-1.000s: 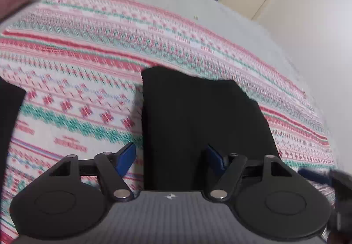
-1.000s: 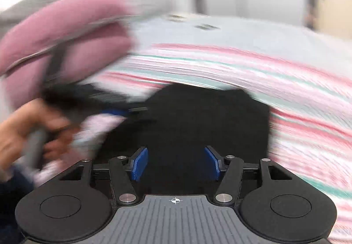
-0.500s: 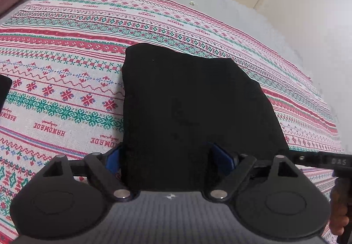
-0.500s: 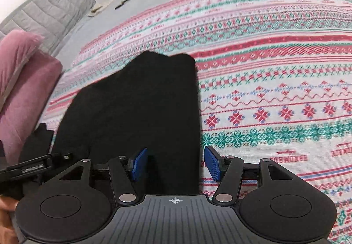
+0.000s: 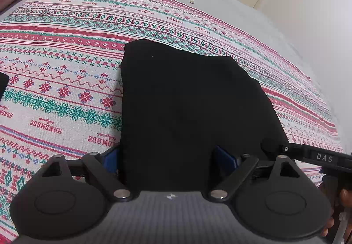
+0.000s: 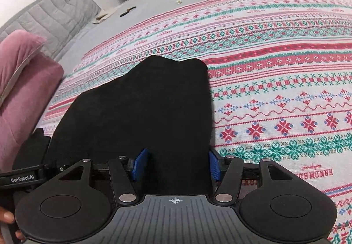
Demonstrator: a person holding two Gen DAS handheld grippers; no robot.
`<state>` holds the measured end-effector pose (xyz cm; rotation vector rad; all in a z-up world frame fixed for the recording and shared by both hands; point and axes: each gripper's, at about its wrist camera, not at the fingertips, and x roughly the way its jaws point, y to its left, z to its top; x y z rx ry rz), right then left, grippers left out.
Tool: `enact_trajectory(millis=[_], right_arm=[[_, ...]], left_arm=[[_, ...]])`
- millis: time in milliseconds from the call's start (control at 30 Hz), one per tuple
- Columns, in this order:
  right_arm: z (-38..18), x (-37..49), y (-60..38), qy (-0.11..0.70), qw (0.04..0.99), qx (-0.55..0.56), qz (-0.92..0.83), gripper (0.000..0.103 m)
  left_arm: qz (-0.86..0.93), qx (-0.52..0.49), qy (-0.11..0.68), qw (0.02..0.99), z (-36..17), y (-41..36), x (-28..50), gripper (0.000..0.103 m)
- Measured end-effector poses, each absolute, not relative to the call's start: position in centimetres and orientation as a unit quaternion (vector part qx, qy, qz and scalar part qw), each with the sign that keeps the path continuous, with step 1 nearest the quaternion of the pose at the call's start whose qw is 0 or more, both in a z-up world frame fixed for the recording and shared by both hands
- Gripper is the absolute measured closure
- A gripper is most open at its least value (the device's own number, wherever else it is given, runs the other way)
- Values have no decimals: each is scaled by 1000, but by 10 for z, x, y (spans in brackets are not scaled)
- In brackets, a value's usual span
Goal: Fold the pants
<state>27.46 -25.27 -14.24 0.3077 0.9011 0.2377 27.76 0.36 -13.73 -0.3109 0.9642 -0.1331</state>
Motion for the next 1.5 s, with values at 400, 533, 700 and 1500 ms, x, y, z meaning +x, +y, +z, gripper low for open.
enact_trajectory(millis=[400,533,700,1500], right_arm=[[-148,274,-252,416,890,144,113,49],[-150,277,-256,417,888,157,115,49],[-145,274,-252,415,894,143,96,84],[-80,307,-355,299,948,100,28,93]], left_arm=[[-59,-137,459,876,-140,-5,279,0],[-62,-138,456,877,-141,-5,278,2],[-89,-141,454,875,-136,-7,277,40],[-177,-88,401,894,-109,-133,384,57]])
